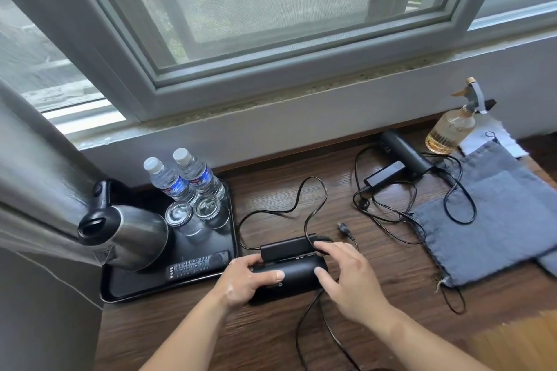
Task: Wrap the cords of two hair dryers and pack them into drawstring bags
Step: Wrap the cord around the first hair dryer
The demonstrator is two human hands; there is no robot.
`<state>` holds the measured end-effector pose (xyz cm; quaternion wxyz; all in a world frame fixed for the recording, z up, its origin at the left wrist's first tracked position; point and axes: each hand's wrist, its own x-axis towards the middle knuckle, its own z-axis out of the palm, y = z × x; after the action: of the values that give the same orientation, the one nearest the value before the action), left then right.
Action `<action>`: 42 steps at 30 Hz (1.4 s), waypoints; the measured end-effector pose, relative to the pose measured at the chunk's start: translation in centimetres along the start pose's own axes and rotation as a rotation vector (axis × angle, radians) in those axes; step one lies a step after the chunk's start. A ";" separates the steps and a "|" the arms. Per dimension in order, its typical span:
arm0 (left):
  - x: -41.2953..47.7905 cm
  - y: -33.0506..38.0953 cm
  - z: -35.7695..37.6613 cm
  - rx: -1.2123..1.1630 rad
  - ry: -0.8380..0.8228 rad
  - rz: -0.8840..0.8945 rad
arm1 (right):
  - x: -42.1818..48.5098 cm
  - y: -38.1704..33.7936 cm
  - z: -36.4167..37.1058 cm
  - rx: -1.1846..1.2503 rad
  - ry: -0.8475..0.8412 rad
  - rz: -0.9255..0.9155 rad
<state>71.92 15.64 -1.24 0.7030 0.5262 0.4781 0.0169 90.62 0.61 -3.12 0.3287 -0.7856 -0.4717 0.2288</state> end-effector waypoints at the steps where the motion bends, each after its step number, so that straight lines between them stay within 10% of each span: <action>1: 0.1 -0.3 0.1 -0.041 0.011 -0.016 | -0.1 -0.1 0.1 0.015 -0.010 -0.005; 42: -2.0 2.1 -0.5 0.072 0.030 0.022 | 5.1 0.6 -4.6 0.090 0.005 -0.077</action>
<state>71.49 15.91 1.67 0.6763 0.5560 0.4830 0.0152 96.31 3.58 -0.71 0.3733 -0.7519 -0.4900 0.2349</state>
